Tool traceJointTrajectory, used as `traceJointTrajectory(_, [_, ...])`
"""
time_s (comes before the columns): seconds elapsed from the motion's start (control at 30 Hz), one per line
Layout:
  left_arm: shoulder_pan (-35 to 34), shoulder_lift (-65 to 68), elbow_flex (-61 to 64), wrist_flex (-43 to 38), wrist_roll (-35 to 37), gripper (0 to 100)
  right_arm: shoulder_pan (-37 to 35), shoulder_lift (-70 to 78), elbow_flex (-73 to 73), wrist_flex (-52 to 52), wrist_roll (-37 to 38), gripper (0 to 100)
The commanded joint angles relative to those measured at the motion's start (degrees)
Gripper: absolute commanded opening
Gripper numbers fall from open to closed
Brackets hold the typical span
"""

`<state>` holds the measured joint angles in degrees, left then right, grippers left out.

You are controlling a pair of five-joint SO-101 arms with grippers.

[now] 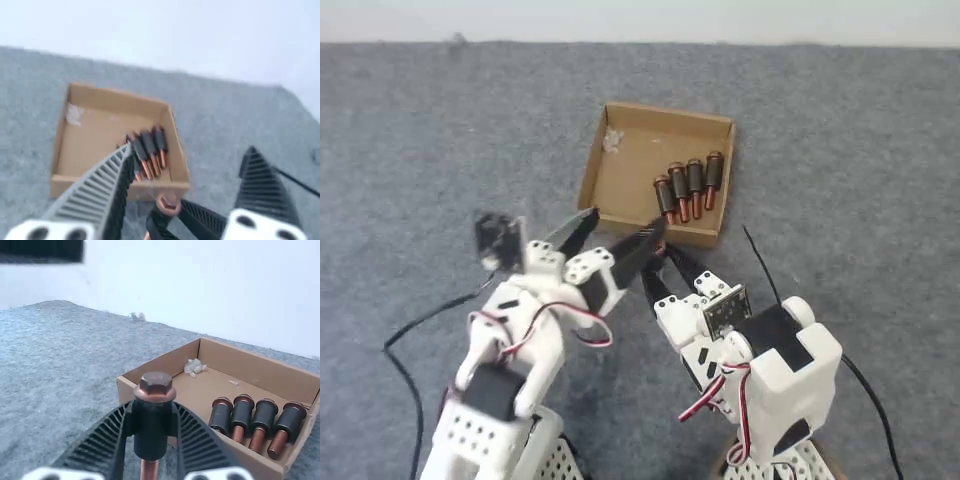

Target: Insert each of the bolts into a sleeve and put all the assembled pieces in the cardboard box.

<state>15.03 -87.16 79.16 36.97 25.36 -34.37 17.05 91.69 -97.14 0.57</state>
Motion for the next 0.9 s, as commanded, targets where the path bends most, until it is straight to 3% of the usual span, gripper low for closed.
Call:
traceJointTrajectory(0.0, [-3.52,-6.33,-1.98,2.64,0.53,17,1.36,-0.22,1.32,-1.45,1.49,0.6])
traceJointTrajectory(0.13, [-8.18,-9.41,0.04,2.73,0.53,1,1.36,-0.22,1.32,-1.45,1.49,0.6])
traceJointTrajectory(0.3, [-15.03,-13.71,3.82,2.73,0.53,2,2.59,-0.22,1.32,-1.45,1.49,0.6])
traceJointTrajectory(0.67, [-19.96,-17.23,14.9,2.81,0.26,2,2.51,-0.57,1.49,-1.45,1.49,0.6])
traceJointTrajectory(0.87, [-29.98,-17.23,17.36,4.31,0.26,2,2.15,-0.75,1.49,-1.27,1.49,0.6])
